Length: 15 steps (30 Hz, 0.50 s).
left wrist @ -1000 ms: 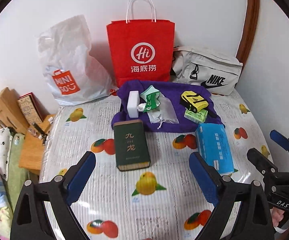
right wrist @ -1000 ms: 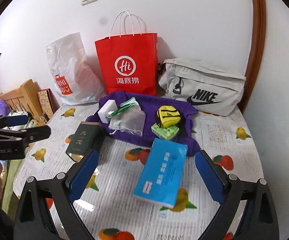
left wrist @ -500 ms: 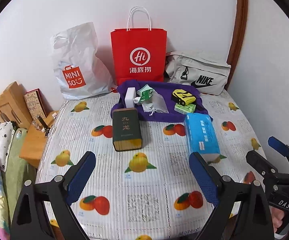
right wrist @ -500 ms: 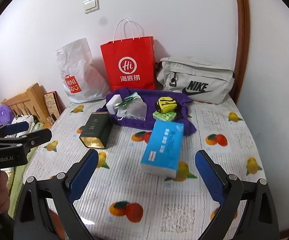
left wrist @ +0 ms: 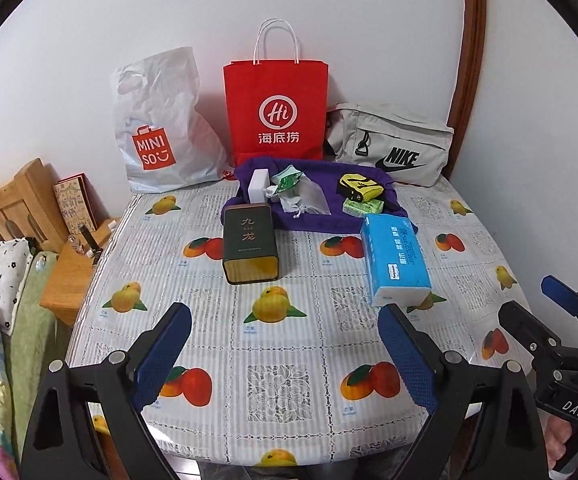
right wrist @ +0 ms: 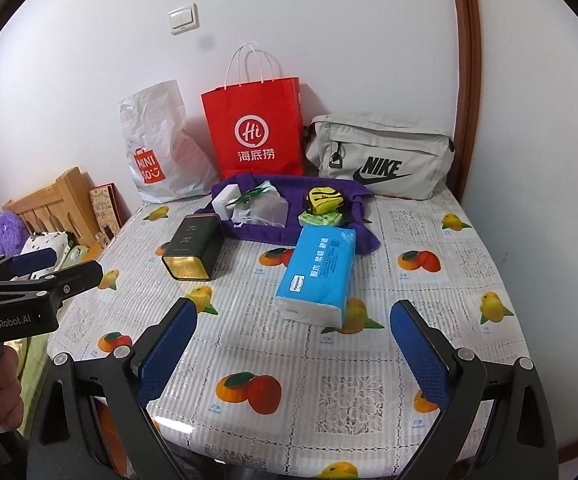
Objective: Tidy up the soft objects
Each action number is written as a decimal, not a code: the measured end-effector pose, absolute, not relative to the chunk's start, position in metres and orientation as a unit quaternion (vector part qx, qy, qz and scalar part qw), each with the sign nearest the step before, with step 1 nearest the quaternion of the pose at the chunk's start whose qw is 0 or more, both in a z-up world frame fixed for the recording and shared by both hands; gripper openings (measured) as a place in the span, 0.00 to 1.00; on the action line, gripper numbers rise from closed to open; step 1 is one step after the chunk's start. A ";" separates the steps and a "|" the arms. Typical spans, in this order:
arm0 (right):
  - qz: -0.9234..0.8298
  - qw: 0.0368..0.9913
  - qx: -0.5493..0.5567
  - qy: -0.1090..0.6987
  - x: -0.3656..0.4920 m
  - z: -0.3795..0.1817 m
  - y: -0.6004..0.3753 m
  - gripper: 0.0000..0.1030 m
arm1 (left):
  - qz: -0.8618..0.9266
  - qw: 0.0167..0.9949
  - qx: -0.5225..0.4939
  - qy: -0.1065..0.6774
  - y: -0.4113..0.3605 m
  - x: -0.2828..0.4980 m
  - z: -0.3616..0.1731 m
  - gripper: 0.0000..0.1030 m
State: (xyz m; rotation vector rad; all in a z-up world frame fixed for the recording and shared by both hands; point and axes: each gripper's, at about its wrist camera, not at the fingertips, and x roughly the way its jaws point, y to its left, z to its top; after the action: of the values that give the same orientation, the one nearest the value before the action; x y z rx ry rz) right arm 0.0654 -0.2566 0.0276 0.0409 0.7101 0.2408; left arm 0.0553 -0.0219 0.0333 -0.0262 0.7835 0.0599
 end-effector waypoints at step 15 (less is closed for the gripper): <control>0.119 0.931 0.015 0.345 0.058 0.026 -0.257 0.94 | 0.033 0.925 -0.013 0.379 -0.023 0.048 0.033 0.92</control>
State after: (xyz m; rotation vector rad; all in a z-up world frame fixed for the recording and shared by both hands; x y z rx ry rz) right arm 0.0581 -0.2572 0.0261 0.0309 0.7067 0.2435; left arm 0.0484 -0.0226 0.0326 -0.0258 0.7782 0.0685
